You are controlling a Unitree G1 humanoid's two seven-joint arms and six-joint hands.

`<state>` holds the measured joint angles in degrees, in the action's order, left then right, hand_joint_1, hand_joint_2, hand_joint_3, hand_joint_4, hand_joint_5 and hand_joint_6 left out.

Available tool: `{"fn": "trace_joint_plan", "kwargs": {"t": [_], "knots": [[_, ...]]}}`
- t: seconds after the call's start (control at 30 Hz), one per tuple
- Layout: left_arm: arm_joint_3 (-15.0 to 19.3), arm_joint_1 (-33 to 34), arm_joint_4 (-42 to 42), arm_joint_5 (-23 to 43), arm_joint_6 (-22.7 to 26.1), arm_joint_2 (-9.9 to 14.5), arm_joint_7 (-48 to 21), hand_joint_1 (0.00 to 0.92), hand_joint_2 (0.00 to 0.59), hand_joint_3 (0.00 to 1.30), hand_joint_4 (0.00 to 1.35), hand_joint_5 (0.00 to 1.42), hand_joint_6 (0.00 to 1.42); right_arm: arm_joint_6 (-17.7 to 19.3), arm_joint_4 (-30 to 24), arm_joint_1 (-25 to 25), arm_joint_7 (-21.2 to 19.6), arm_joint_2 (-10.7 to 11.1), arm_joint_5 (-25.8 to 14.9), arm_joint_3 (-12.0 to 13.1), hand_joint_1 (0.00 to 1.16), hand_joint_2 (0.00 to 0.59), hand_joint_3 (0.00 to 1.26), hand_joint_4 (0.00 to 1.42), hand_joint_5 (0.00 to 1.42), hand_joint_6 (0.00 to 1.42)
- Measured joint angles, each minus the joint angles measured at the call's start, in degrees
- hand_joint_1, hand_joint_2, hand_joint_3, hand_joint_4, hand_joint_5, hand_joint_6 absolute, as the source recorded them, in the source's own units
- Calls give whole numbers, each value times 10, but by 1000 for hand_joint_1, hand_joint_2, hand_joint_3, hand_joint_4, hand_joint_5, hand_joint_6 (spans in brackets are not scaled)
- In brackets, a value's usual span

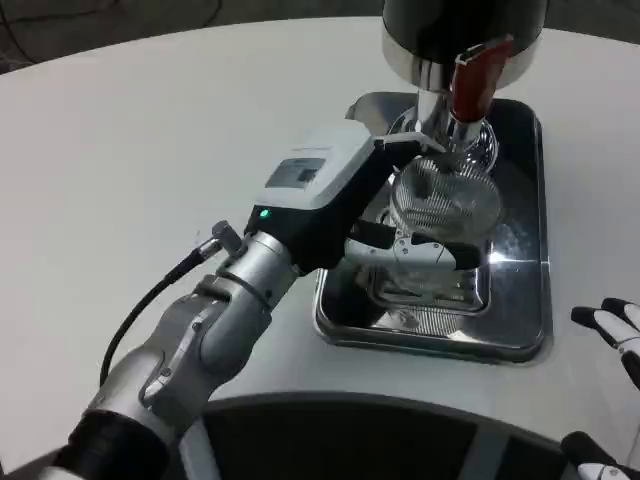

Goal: Grasp the cup under the faucet to collect the drink, then remove the cup.

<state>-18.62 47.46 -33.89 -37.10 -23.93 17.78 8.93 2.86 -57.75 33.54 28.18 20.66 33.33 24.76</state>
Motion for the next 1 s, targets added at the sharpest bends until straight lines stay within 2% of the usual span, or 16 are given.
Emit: {"fn": "trace_joint_plan", "kwargs": {"t": [0.17, 0.5, 0.7, 0.87, 1.0], "knots": [[0, -1, 3, -17, 7, 12, 18, 479, 58, 1008, 1158, 1368, 1424, 2, 0, -2, 0, 0, 0, -4, 295, 407, 64, 0, 0, 0], [-1, -1, -1, -18, 9, 13, 35, 481, 54, 950, 1082, 1311, 1424, 2, -1, -9, 0, 0, 1, -12, 299, 413, 64, 0, 0, 0], [-4, -1, -4, -19, 9, 12, 42, 473, 49, 926, 1037, 1266, 1424, 4, -12, 2, 0, -2, 4, -34, 301, 414, 64, 0, 0, 0], [-6, -1, -4, -19, 9, 12, 43, 462, 47, 866, 955, 1214, 1424, 43, -13, 15, 0, -21, 3, -61, 301, 414, 64, 0, 0, 0], [-6, -1, -4, -19, 12, 11, 43, 451, 45, 800, 901, 1162, 1423, 70, -13, 19, 1, -35, 0, -74, 301, 414, 64, 0, 0, 0]]}}
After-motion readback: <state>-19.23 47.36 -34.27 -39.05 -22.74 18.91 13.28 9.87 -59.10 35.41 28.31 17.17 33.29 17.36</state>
